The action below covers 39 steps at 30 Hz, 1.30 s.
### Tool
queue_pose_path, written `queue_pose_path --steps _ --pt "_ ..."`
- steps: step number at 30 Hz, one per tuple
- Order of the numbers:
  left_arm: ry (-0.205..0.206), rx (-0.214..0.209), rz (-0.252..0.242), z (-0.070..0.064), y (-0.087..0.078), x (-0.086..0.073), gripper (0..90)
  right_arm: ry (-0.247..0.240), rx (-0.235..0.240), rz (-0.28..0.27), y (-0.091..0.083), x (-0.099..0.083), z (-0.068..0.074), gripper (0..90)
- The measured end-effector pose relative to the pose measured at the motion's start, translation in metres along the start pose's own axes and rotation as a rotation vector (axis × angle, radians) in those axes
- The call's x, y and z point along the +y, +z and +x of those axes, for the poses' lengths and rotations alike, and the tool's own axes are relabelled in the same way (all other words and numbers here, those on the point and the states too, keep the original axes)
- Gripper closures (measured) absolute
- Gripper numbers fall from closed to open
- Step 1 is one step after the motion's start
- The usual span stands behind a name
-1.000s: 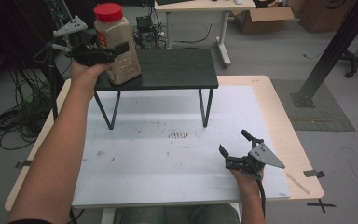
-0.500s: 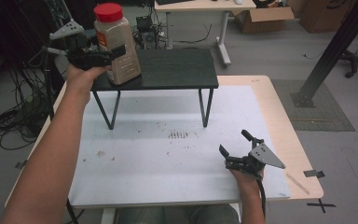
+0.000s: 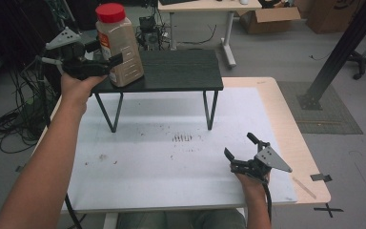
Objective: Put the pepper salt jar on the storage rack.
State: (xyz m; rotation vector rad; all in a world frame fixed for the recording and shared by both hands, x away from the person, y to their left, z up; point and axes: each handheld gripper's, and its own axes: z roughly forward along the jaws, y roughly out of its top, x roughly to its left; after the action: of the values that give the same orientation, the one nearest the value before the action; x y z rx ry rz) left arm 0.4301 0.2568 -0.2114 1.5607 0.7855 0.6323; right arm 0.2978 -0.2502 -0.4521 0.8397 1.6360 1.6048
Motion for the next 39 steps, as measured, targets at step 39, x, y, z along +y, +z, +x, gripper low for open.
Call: queue_pose_path --steps 39 --pt "-0.062 -0.055 -0.117 -0.017 -0.083 -0.051 0.2 0.007 0.001 -0.001 0.0 0.0 0.0 0.0"
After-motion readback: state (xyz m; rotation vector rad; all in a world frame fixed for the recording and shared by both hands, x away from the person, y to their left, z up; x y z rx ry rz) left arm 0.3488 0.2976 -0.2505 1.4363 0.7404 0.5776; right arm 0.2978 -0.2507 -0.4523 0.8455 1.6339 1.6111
